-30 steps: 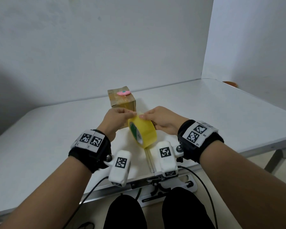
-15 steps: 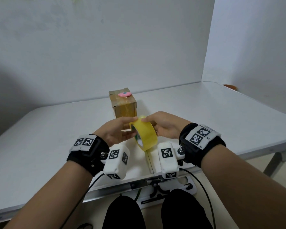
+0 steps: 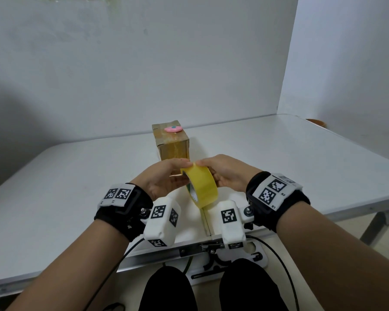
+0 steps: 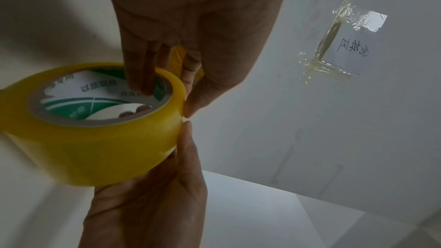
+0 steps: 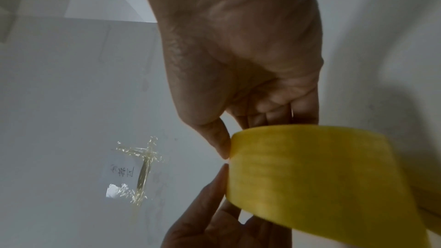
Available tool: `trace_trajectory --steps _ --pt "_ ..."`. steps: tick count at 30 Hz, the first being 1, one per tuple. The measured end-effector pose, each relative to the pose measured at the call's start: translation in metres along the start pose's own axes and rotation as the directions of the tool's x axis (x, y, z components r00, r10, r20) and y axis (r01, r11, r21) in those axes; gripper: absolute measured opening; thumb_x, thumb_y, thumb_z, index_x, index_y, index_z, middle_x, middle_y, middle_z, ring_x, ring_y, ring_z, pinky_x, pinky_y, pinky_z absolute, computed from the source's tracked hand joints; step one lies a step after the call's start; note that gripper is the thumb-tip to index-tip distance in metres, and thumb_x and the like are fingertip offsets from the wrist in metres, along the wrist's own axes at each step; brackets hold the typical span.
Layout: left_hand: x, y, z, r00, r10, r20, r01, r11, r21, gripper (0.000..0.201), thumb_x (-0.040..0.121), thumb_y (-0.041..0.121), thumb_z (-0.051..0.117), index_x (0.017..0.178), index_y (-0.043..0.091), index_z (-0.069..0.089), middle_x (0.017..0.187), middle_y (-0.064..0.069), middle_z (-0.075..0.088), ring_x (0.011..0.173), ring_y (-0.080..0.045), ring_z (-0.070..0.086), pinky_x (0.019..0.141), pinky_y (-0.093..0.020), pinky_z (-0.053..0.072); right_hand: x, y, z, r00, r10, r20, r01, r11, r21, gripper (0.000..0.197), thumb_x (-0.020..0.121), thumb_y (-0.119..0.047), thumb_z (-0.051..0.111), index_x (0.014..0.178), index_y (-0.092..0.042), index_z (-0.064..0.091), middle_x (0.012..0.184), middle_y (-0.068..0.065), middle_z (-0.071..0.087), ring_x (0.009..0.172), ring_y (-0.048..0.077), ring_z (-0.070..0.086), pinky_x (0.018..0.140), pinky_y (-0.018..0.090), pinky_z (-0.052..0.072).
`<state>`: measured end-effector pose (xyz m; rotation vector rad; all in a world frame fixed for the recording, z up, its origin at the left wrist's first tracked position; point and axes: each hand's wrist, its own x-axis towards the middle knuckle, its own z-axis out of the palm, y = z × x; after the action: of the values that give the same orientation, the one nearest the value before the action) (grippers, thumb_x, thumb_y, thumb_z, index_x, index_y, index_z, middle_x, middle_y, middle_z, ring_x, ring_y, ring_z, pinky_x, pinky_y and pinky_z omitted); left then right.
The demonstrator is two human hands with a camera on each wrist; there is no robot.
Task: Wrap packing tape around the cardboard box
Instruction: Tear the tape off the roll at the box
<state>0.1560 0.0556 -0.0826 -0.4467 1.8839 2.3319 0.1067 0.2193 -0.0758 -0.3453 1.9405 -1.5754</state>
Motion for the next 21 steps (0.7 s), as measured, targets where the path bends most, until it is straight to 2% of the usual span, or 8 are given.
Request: trace_trajectory --steps 6,9,13,15,16,18,20,21 --pt "0.0 0.002 0.002 1.0 0.005 0.003 -0.005 1.0 0.007 0.011 0.084 0.002 0.066 0.09 0.011 0.065 0.094 -0.008 0.066 0.083 -0.021 0.066 0.072 -0.026 0.059 -0.001 0.0 -0.001 0.998 -0.026 -0.059 0.022 0.998 -0.057 0.037 0.097 -0.028 0.052 0.121 0.0 0.058 0.098 0.009 0.069 0.086 0.02 0.066 0.076 0.029 0.055" --pt "-0.001 0.002 0.005 1.0 0.02 0.019 -0.02 1.0 -0.006 0.015 0.084 -0.002 0.064 0.088 0.012 0.062 0.09 -0.006 0.066 0.081 -0.02 0.065 0.071 -0.024 0.06 -0.003 -0.004 -0.002 0.993 -0.059 -0.103 0.041 0.985 -0.167 0.035 0.097 -0.028 0.053 0.114 0.002 0.06 0.081 0.007 0.065 0.071 0.016 0.063 0.064 0.023 0.055" --pt "0.002 0.004 0.006 0.997 0.024 0.067 -0.024 1.0 0.004 0.024 0.086 -0.005 0.057 0.101 0.013 0.062 0.1 -0.006 0.067 0.086 -0.018 0.066 0.071 -0.022 0.058 0.0 -0.009 -0.007 0.984 -0.15 -0.099 0.1 0.916 -0.388 0.025 0.094 -0.03 0.056 0.082 -0.007 0.057 0.073 0.011 0.05 0.066 0.022 0.052 0.065 0.029 0.047" --pt "0.008 0.006 0.007 0.997 0.028 0.065 -0.031 0.998 0.047 0.031 0.088 -0.008 0.05 0.107 0.012 0.063 0.107 -0.006 0.066 0.093 -0.019 0.065 0.079 -0.025 0.056 0.006 -0.012 -0.012 0.97 -0.206 -0.127 0.111 0.846 -0.522 0.039 0.093 -0.031 0.057 0.061 -0.011 0.044 0.062 0.008 0.041 0.06 0.021 0.042 0.058 0.028 0.036" --pt "0.011 0.007 0.008 0.998 0.039 0.043 -0.043 0.995 0.085 0.033 0.088 -0.01 0.046 0.106 0.012 0.064 0.109 -0.007 0.065 0.097 -0.021 0.064 0.083 -0.027 0.055 0.01 -0.015 -0.016 0.961 -0.226 -0.158 0.09 0.799 -0.595 0.044 0.093 -0.032 0.057 0.057 -0.013 0.039 0.06 0.004 0.037 0.059 0.021 0.04 0.054 0.027 0.03" --pt "0.018 0.013 0.01 0.996 0.083 -0.017 -0.079 0.984 0.159 0.035 0.088 -0.011 0.043 0.103 0.012 0.066 0.111 -0.008 0.061 0.101 -0.024 0.061 0.091 -0.033 0.053 0.018 -0.02 -0.024 0.941 -0.255 -0.224 0.015 0.69 -0.724 0.045 0.094 -0.034 0.054 0.057 -0.014 0.035 0.063 0.004 0.041 0.07 0.025 0.044 0.052 0.028 0.029" --pt "0.025 0.024 0.013 0.991 0.127 -0.048 -0.116 0.976 0.183 0.035 0.087 -0.013 0.047 0.099 0.012 0.068 0.113 -0.009 0.058 0.099 -0.024 0.059 0.092 -0.037 0.054 0.031 -0.022 -0.035 0.923 -0.277 -0.269 -0.057 0.592 -0.804 0.037 0.095 -0.032 0.05 0.066 -0.01 0.045 0.083 0.013 0.056 0.086 0.032 0.054 0.064 0.03 0.038" --pt "0.028 0.031 0.013 0.988 0.145 -0.05 -0.133 0.973 0.189 0.035 0.086 -0.013 0.049 0.097 0.013 0.069 0.112 -0.008 0.059 0.098 -0.023 0.06 0.091 -0.036 0.054 0.038 -0.022 -0.041 0.918 -0.281 -0.281 -0.088 0.546 -0.833 0.03 0.095 -0.031 0.049 0.077 -0.008 0.053 0.1 0.018 0.062 0.097 0.035 0.059 0.073 0.033 0.042"
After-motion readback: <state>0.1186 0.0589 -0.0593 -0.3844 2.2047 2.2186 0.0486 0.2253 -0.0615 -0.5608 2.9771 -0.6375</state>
